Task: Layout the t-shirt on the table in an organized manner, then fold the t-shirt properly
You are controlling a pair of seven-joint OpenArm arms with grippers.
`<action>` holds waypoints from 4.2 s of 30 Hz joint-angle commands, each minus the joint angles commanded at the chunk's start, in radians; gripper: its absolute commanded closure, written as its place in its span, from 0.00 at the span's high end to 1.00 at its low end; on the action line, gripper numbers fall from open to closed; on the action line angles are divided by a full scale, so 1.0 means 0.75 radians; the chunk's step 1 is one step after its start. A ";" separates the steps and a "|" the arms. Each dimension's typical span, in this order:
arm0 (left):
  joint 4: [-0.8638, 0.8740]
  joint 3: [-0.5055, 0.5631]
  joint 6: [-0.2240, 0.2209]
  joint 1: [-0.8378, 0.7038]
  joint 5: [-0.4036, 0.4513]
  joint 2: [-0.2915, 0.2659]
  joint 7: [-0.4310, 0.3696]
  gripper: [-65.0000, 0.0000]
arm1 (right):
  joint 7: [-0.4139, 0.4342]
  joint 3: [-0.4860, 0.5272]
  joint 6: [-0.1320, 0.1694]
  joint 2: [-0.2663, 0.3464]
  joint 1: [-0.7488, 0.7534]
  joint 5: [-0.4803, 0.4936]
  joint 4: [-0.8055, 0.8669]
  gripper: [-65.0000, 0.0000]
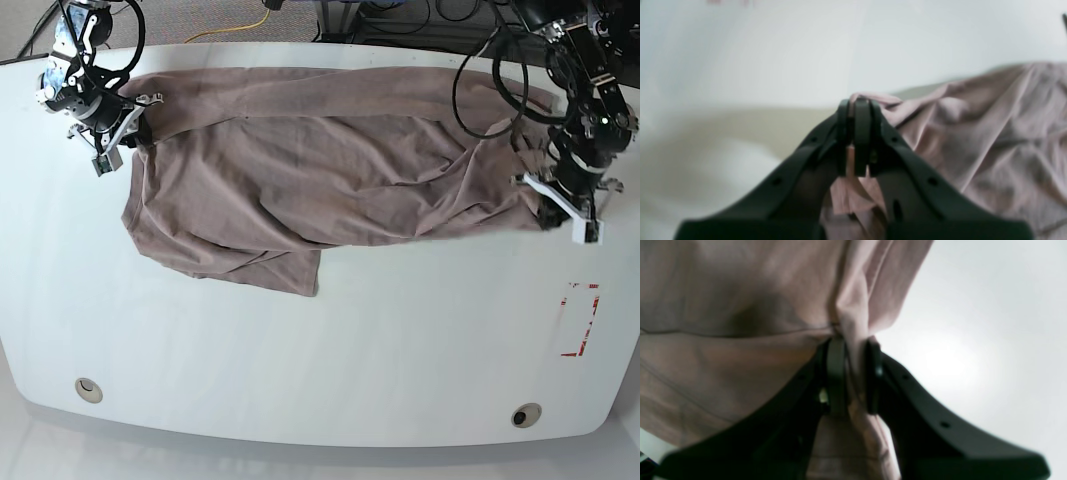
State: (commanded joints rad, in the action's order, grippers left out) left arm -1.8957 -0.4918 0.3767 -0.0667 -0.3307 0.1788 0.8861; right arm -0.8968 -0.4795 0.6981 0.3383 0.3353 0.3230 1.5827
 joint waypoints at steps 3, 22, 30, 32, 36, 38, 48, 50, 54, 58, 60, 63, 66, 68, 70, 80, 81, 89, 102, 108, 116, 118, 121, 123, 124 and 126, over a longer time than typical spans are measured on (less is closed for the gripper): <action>0.004 0.000 -0.004 0.061 0.000 0.012 0.000 0.00 | 0.000 0.000 0.000 0.000 0.000 0.000 0.000 0.14; 0.243 0.002 -0.002 0.278 0.088 0.055 0.000 0.00 | 0.000 -0.004 0.000 0.006 -0.020 0.002 0.039 0.14; 0.305 0.002 -0.002 0.327 0.096 0.053 -0.002 0.00 | 0.000 -0.006 0.000 0.010 -0.055 0.000 0.190 0.27; 0.319 0.002 -0.002 0.340 0.096 0.053 -0.002 0.00 | -0.002 -0.006 0.000 0.010 -0.072 0.000 0.219 0.38; 0.336 0.004 -0.002 0.346 0.096 0.053 -0.002 0.00 | -0.047 -0.035 0.000 0.012 -0.090 -0.002 0.256 0.54; 0.338 0.004 -0.002 0.358 0.096 0.053 -0.027 0.00 | -0.094 -0.070 0.000 0.012 -0.125 -0.002 0.278 0.58; 0.340 0.029 -0.002 0.372 0.096 0.049 -0.149 0.01 | -0.164 -0.149 0.000 0.012 -0.344 0.000 0.280 0.60; 0.340 0.049 -0.002 0.372 0.096 0.053 -0.149 0.01 | -0.164 -0.145 0.000 0.002 -0.421 0.000 0.243 0.60; 0.340 0.053 -0.002 0.374 0.096 0.051 -0.151 0.01 | -0.164 -0.102 0.000 0.000 -0.591 0.000 0.127 0.60; 0.340 0.053 -0.002 0.374 0.096 0.051 -0.151 0.01 | -0.160 -0.055 0.000 0.000 -0.741 -0.002 -0.027 0.60; 0.340 0.055 -0.002 0.372 0.096 0.049 -0.151 0.01 | -0.155 -0.025 0.000 0.000 -0.810 -0.002 -0.121 0.60; 0.340 0.055 -0.002 0.370 0.096 0.049 -0.151 0.01 | -0.123 0.037 0.000 0.000 -0.908 -0.002 -0.243 0.65; 0.340 0.055 -0.002 0.362 0.096 0.047 -0.151 0.01 | -0.068 0.090 0.000 0.000 -0.978 -0.002 -0.360 0.73; 0.340 0.055 -0.002 0.350 0.096 0.047 -0.151 0.01 | -0.033 0.139 0.000 0.000 -1.023 -0.002 -0.446 0.77; 0.340 0.055 -0.002 0.346 0.096 0.047 -0.151 0.01 | -0.018 0.182 0.000 0.000 -1.072 -0.002 -0.511 0.79; 0.336 0.055 -0.002 0.319 0.096 0.047 -0.151 0.01 | 0.174 0.317 0.000 -0.018 -1.150 -0.002 -0.861 0.79; 0.336 0.055 -0.002 0.317 0.096 0.047 -0.151 0.01 | 0.192 0.329 0.000 -0.018 -1.150 -0.002 -0.880 0.79; 0.336 0.055 -0.002 0.315 0.096 0.047 -0.151 0.01 | 0.352 0.428 0.000 -0.025 -1.140 -0.002 -1.009 0.79; 0.338 0.055 -0.002 0.315 0.096 0.047 -0.151 0.01 | 0.383 0.483 0.000 -0.029 -1.103 0.002 -1.054 0.67; 0.338 0.055 -0.002 0.315 0.096 0.047 -0.151 0.01 | 0.383 0.485 0.000 -0.029 -1.103 0.002 -1.054 0.18; 0.340 0.057 -0.002 0.315 0.096 0.047 -0.151 0.01 | 0.378 0.485 0.000 -0.027 -1.113 0.002 -1.047 0.15; 0.340 0.057 -0.002 0.313 0.096 0.047 -0.151 0.01 | 0.378 0.485 0.000 -0.023 -1.113 0.000 -1.007 0.15; 0.340 0.074 -0.002 0.313 0.096 0.047 -0.151 0.01 | 0.376 0.479 0.000 -0.016 -1.107 0.000 -0.943 0.15; 0.340 0.082 -0.002 0.313 0.096 0.047 -0.151 0.01 | 0.376 0.479 0.000 -0.010 -1.105 0.000 -0.923 0.15; 0.340 0.086 -0.002 0.313 0.096 0.047 -0.151 0.01 | 0.376 0.477 0.000 0.014 -1.103 0.000 -0.906 0.15; 0.340 0.086 -0.002 0.313 0.096 0.047 -0.151 0.01 | 0.376 0.477 0.000 0.029 -1.103 0.000 -0.896 0.15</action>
State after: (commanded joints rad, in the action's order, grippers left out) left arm -1.6410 -0.4273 0.3751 0.1680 -0.2585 0.2140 0.7725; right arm -0.6145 -0.1220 0.6981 0.3598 -0.4918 0.3230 0.9106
